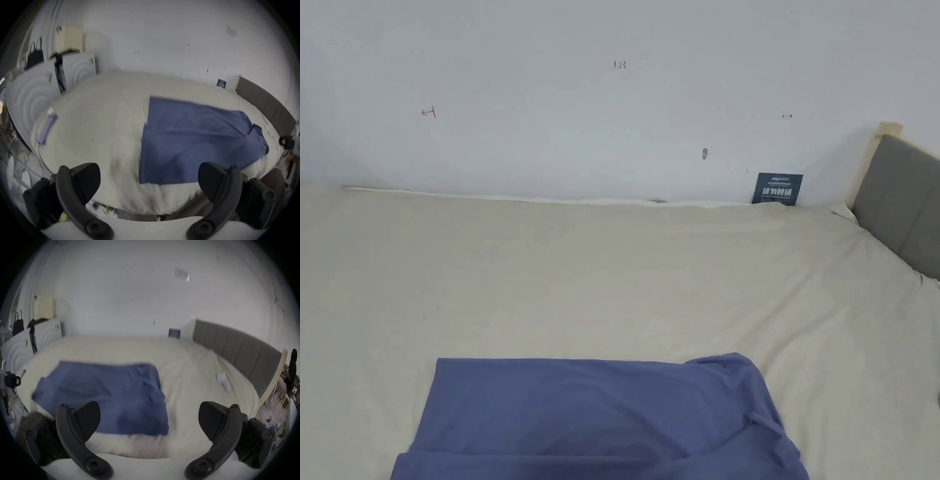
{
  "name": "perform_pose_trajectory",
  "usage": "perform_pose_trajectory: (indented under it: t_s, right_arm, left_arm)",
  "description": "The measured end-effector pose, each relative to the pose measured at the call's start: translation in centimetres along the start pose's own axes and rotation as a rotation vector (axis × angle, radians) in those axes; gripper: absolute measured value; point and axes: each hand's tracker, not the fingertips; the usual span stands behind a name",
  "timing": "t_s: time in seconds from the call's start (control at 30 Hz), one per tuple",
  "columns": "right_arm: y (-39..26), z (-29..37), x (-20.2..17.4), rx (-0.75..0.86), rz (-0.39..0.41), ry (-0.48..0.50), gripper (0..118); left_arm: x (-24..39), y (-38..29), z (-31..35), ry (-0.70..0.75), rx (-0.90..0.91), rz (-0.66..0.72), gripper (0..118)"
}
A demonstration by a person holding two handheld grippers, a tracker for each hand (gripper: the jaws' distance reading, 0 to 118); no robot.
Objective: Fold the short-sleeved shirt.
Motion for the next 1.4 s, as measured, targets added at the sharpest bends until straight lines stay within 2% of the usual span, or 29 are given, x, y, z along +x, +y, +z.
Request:
perform_pose_trajectory:
  t_s: [0.17,0.3,0.4,0.43,0.47,0.5,0.53,0.57,0.6,0.67,0.73,0.83,0.97,1.03,1.1,1.13,1.17,1.2,1.23,1.27,1.33,1.37,1.4]
  right_arm:
    - [5.2,5.5,-2.9,0.262,0.029,0.033,118]
    - [7.5,8.6,-5.0,0.376,0.037,0.071,118]
    - [7.8,9.8,-6.2,0.396,0.034,0.091,118]
    - [7.7,10.0,-6.6,0.398,0.030,0.089,117]
    - [7.6,10.2,-6.8,0.396,0.026,0.096,115]
    - [7.4,10.4,-7.0,0.386,0.020,0.116,105]
    - [7.3,10.3,-7.0,0.379,0.013,0.132,88]
    - [7.1,10.3,-7.1,0.373,0.007,0.157,54]
    - [6.8,10.3,-7.2,0.369,0.010,0.173,0]
    - [6.5,10.1,-8.3,0.383,0.064,0.080,0]
    - [6.7,9.8,-8.3,0.342,0.073,0.178,0]
    - [6.3,8.8,-9.0,0.323,0.075,0.158,0]
    - [6.2,7.0,-8.5,0.277,0.064,0.168,0]
    - [6.1,6.1,-8.7,0.262,0.065,0.165,0]
    - [6.1,4.9,-8.1,0.245,0.070,0.151,0]
    - [6.1,4.5,-8.0,0.238,0.074,0.145,0]
    - [6.1,4.0,-7.8,0.229,0.073,0.144,0]
    - [6.0,3.4,-7.2,0.220,0.064,0.143,0]
    - [5.9,2.9,-6.9,0.211,0.057,0.139,0]
    - [5.9,2.4,-6.6,0.199,0.053,0.130,0]
    - [5.5,1.1,-5.5,0.174,0.037,0.110,0]
    - [5.3,0.6,-5.1,0.155,0.020,0.097,0]
    - [5.1,0.0,-4.5,0.126,-0.013,0.070,0]
  left_arm:
    - [2.5,4.1,6.1,0.076,0.320,-0.069,118]
    - [3.7,5.8,8.9,0.040,0.385,-0.012,116]
    - [4.2,6.4,10.2,0.034,0.415,-0.034,112]
    - [4.3,6.4,10.5,0.030,0.416,-0.034,105]
    - [4.4,6.3,10.8,0.025,0.424,-0.045,88]
    - [4.5,6.2,11.1,0.022,0.427,-0.047,53]
    - [4.5,6.2,11.1,0.017,0.418,-0.053,24]
    - [4.5,6.3,11.0,0.015,0.405,-0.055,13]
    - [4.4,6.1,10.9,0.016,0.401,-0.049,13]
    - [4.0,5.9,10.2,-0.002,0.369,-0.054,11]
    - [3.5,5.9,9.4,-0.008,0.360,-0.043,9]
    - [2.6,7.0,7.1,-0.020,0.324,-0.056,9]
    - [0.9,9.0,1.7,-0.075,0.226,-0.007,9]
    - [-0.1,10.3,-2.4,-0.139,0.136,0.021,9]
    - [0.1,11.9,-7.9,-0.040,-0.015,0.026,9]
    - [-0.3,12.4,-10.5,-0.051,-0.066,0.047,9]
    - [-1.2,12.8,-13.7,-0.164,-0.110,0.100,9]
    - [-1.5,13.2,-17.1,-0.218,-0.170,0.132,9]
    - [-1.3,13.3,-19.6,-0.186,-0.238,0.137,9]
    - [-1.1,13.4,-22.1,-0.136,-0.241,0.129,9]
    - [-0.3,13.2,-26.6,-0.068,-0.293,-0.048,10]
    - [0.0,13.1,-28.3,-0.051,-0.317,-0.104,14]
    - [0.1,12.9,-30.3,-0.072,-0.345,-0.098,34]
